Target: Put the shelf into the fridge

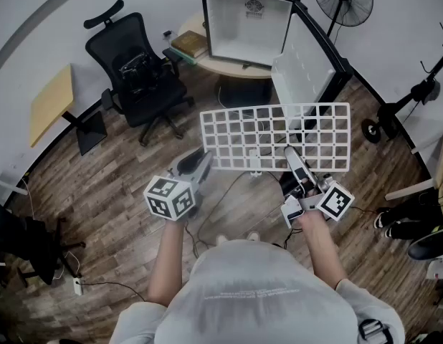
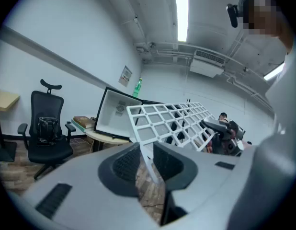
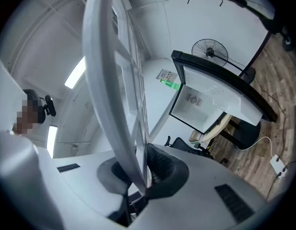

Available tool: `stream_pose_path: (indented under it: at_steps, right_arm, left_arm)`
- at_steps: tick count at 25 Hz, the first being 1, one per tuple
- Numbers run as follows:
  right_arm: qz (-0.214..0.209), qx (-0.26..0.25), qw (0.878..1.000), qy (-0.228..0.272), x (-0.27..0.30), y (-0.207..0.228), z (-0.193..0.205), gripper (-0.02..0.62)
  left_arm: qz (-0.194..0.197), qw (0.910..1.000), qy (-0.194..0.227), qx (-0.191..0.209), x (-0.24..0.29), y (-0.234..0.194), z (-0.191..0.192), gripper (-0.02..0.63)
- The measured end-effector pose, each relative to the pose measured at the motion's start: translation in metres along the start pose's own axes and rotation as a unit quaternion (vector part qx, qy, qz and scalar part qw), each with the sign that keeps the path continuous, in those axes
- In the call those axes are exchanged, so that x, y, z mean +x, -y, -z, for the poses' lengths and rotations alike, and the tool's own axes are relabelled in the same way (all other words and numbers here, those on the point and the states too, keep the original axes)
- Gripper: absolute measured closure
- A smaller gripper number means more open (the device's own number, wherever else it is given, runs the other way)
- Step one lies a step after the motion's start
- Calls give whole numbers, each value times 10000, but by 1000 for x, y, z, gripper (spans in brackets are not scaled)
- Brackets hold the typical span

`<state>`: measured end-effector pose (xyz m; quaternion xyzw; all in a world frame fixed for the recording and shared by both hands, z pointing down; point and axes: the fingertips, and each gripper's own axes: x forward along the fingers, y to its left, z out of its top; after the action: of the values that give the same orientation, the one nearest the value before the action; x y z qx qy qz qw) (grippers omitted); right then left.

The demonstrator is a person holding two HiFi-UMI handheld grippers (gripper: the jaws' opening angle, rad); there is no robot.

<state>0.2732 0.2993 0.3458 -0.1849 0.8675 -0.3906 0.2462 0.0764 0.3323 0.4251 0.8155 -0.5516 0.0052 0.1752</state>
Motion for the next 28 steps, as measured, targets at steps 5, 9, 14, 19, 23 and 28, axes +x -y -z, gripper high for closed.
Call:
stream_pose_path:
  at_steps: [5, 9, 14, 19, 23, 28]
  right_arm:
    - [-248, 21, 9997, 56, 4, -9, -2, 555]
    - [-431, 3, 9990, 123, 12, -17, -2, 554]
    - [-460, 129, 9987, 160, 19, -12, 0, 554]
    - [-448, 184, 9987, 166, 26, -11, 8, 552]
    - [-433, 112, 9989, 101, 35, -15, 22, 552]
    - [-524, 195, 9984, 73, 45, -20, 38, 547]
  left_arm:
    - [-128, 9992, 139, 342, -7, -4, -9, 558]
    - [-130, 9992, 133, 356, -6, -9, -11, 557]
    - [16, 9994, 162, -294, -7, -18, -9, 463]
    - [361, 9982, -90, -472, -9, -19, 0, 470]
    - [352, 9978, -168, -531, -16, -34, 5, 498]
    - [311, 9981, -205, -493, -22, -52, 8, 511]
